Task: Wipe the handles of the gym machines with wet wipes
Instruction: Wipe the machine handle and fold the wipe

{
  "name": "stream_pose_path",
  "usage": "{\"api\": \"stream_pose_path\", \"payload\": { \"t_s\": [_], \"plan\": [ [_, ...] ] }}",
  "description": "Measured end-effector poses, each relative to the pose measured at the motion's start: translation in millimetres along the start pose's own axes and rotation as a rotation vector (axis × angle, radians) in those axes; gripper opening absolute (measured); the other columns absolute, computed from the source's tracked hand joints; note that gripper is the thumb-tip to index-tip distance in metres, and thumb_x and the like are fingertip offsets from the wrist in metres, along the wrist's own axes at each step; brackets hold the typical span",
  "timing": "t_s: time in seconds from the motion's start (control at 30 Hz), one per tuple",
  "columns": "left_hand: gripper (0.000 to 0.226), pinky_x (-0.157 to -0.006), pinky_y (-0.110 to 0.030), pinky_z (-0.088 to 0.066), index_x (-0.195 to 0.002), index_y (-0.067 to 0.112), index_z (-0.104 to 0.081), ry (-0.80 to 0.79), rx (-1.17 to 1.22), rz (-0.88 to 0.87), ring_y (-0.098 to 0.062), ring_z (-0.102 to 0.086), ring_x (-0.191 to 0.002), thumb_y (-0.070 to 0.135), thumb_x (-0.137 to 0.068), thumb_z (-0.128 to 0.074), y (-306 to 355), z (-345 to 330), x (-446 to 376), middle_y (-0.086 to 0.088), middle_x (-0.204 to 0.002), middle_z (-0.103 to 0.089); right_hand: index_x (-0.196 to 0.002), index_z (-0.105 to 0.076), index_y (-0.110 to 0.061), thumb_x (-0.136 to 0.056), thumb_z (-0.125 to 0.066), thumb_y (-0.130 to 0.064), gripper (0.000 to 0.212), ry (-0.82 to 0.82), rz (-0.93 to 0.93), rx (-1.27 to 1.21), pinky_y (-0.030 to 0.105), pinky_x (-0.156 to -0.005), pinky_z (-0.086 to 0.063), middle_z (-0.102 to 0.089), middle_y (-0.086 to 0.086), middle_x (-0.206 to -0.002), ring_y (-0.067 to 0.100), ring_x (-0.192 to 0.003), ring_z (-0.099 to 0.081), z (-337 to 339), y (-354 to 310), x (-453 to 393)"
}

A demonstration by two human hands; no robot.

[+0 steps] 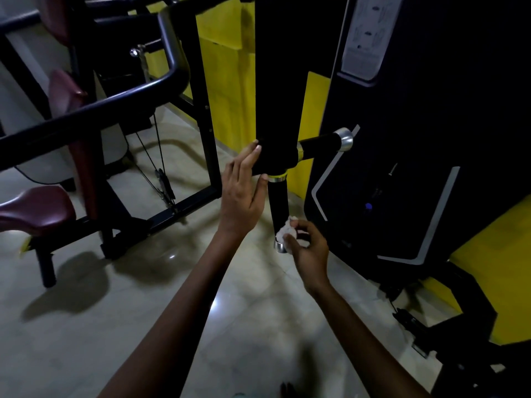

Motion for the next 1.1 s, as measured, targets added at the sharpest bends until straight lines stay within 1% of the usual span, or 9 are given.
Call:
{"api": "stream_pose_path", "payload": {
  "t_s": [0.17,0.27,0.37,0.47,0.57,0.67,0.77,0.93,1.1],
  "plan": [
    [0.044,-0.104,-0.036,-0.036,-0.135,0.013,-0.036,-0.011,0.001,0.016,-0.013,-0.039,-0.127,0.015,-0.092,-0.048,-1.5,0.9,1.1,-0.003,-0.141,-0.039,-0.087,-0.066,-0.007,-0.077,-0.067,0.002,0.013,0.072,0.009,-0.004,0.019,-0.068,-0.049,-0.067,0.004,-0.089,0.006,-0.08,-0.062,-8.7,-25.8,-20.7],
    [0.044,-0.104,-0.035,-0.036,-0.135,0.012,-0.037,-0.011,-0.001,0.021,-0.012,-0.039,-0.127,0.014,-0.092,-0.048,-0.1,0.8,-0.5,-0.006,-0.141,-0.042,-0.087,-0.065,-0.008,-0.08,-0.067,-0.001,0.01,0.085,0.195,-0.008,0.016,-0.072,-0.048,-0.067,0.007,-0.09,0.014,-0.085,-0.062,-15.8,-60.9,-30.2],
    [0.044,-0.104,-0.037,-0.036,-0.135,0.011,-0.037,-0.009,-0.003,0.034,-0.011,-0.038,-0.128,0.015,-0.092,-0.048,0.4,-0.3,-1.1,-0.007,-0.142,-0.042,-0.087,-0.065,-0.008,-0.08,-0.067,0.001,0.012,0.105,0.372,0.026,0.009,-0.073,-0.044,-0.064,0.002,-0.089,0.007,-0.086,-0.06,-16.9,-78.2,-26.3],
    [0.045,-0.105,-0.037,-0.035,-0.135,0.014,-0.036,-0.01,-0.005,0.049,-0.008,-0.036,-0.128,0.015,-0.092,-0.048,-0.6,-0.1,0.4,-0.003,-0.142,-0.039,-0.086,-0.064,-0.007,-0.079,-0.069,0.0,0.011,0.062,0.483,0.179,0.014,-0.073,-0.048,-0.06,-0.004,-0.089,0.008,-0.084,-0.06,-12.1,-56.7,-17.2],
    [0.045,-0.107,-0.03,-0.032,-0.135,0.015,-0.035,-0.015,-0.007,0.049,-0.006,-0.034,-0.128,0.016,-0.092,-0.047,0.3,0.2,1.0,0.0,-0.142,-0.037,-0.081,-0.064,-0.007,-0.077,-0.07,-0.001,0.009,-0.03,0.406,0.305,0.016,-0.066,-0.048,-0.061,-0.003,-0.084,0.009,-0.077,-0.06,0.3,-24.8,-13.2],
    [0.045,-0.107,-0.027,-0.031,-0.135,0.014,-0.035,-0.015,-0.009,0.046,-0.007,-0.035,-0.128,0.016,-0.092,-0.048,-0.1,-0.3,0.9,-0.002,-0.142,-0.038,-0.079,-0.067,-0.006,-0.075,-0.071,0.002,0.01,-0.002,0.333,0.283,0.005,-0.063,-0.042,-0.061,-0.005,-0.079,-0.002,-0.07,-0.059,7.8,-38.3,-19.7],
    [0.045,-0.106,-0.034,-0.033,-0.135,0.013,-0.036,-0.009,-0.004,0.051,-0.012,-0.038,-0.129,0.015,-0.092,-0.048,0.5,0.4,0.8,-0.005,-0.142,-0.04,-0.085,-0.066,-0.004,-0.079,-0.069,-0.001,0.007,0.086,0.489,0.195,0.002,-0.066,-0.041,-0.06,-0.001,-0.085,-0.01,-0.078,-0.056,2.7,-84.8,-28.8],
    [0.045,-0.106,-0.037,-0.035,-0.136,0.015,-0.035,-0.018,-0.001,0.059,-0.012,-0.037,-0.129,0.016,-0.093,-0.047,1.0,1.7,0.9,-0.001,-0.142,-0.038,-0.089,-0.062,0.0,-0.079,-0.064,0.0,0.01,-0.011,0.688,0.375,0.004,-0.07,-0.039,-0.059,0.009,-0.09,0.004,-0.08,-0.053,-18.3,-90.6,-32.9],
    [0.044,-0.105,-0.032,-0.033,-0.135,0.016,-0.035,-0.026,-0.009,0.054,-0.012,-0.038,-0.127,0.018,-0.093,-0.045,1.0,2.7,0.6,-0.002,-0.142,-0.039,-0.085,-0.065,0.0,-0.073,-0.069,-0.001,0.013,-0.127,0.57,0.51,0.008,-0.067,-0.041,-0.06,0.011,-0.088,0.02,-0.076,-0.058,-7.6,-57.0,-23.1]
  ]
}}
Point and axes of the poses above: each hand's wrist, its own x-axis away from the middle knuckle, its own z-axis out of the back of the hand, y = z × x, the point moved 5 cm from there along -x, towards the middle knuckle
